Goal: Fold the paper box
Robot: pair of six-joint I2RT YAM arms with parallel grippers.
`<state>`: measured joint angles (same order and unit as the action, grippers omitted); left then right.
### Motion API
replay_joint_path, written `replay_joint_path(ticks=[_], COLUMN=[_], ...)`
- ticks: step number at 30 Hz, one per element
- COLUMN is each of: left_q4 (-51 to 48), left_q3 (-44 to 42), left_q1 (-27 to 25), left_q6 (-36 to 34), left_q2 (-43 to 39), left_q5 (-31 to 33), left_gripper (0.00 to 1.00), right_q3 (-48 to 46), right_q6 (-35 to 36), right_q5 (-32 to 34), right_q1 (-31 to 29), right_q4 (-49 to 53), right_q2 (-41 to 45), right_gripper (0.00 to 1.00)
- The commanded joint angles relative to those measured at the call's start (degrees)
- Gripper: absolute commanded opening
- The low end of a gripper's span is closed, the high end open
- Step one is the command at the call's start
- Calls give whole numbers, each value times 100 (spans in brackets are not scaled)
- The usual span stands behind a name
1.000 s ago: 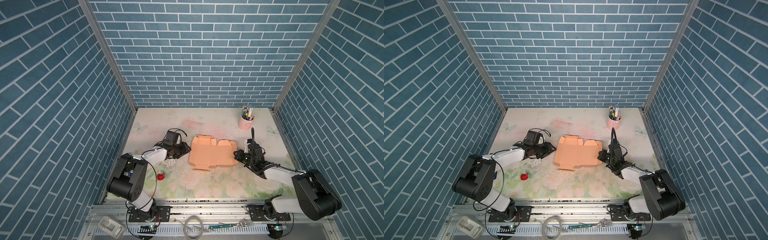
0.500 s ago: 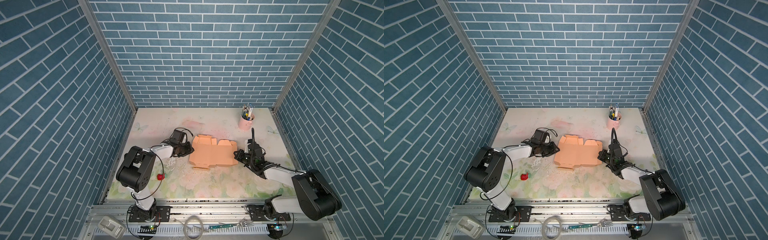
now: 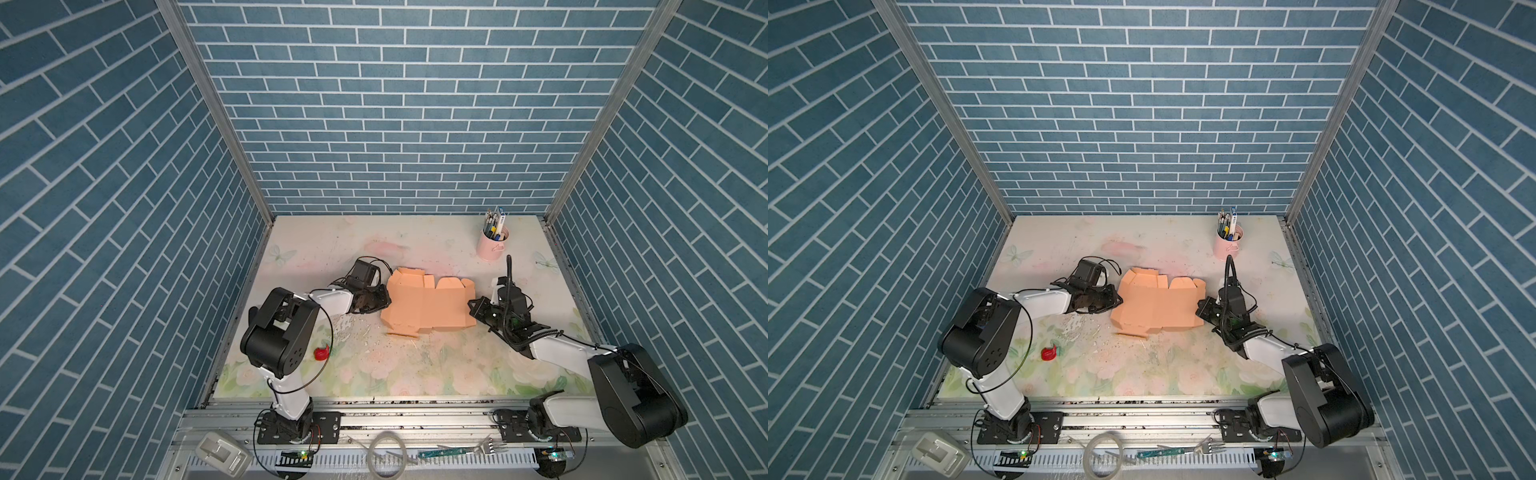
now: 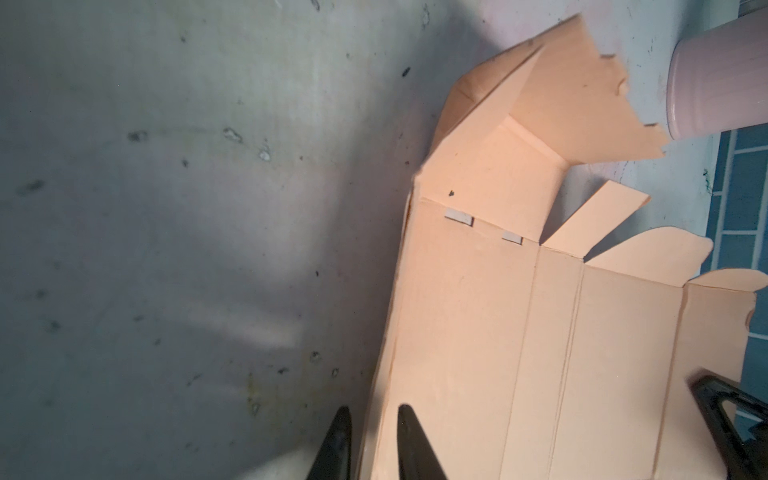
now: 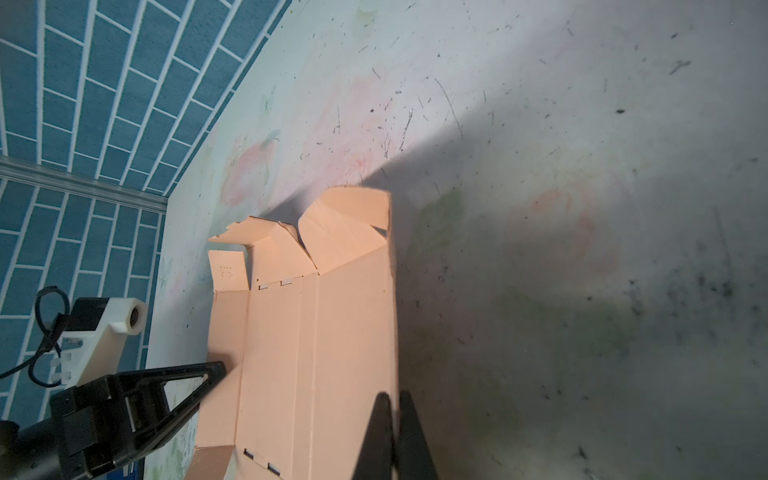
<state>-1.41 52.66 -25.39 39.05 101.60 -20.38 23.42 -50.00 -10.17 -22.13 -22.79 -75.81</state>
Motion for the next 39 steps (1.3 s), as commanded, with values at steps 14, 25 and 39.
replay_joint_path(ticks=[14, 25, 39], left_q4=[-559, -1382, -2326], left_q3=[233, 553, 972], left_q1=[-202, -256, -427], left_q6=[-480, -939, -2147], left_q2=[-299, -891, -1371], left_q5=[503, 1098, 1333], left_gripper=[0, 0, 0], right_q3=[-116, -136, 182], right_q6=[-231, 91, 2225], right_q5=[45, 371, 553], right_q1=[-68, -352, -371], right_q4=[-117, 355, 1493], right_q2=[198, 272, 1922], right_gripper=[0, 13, 59])
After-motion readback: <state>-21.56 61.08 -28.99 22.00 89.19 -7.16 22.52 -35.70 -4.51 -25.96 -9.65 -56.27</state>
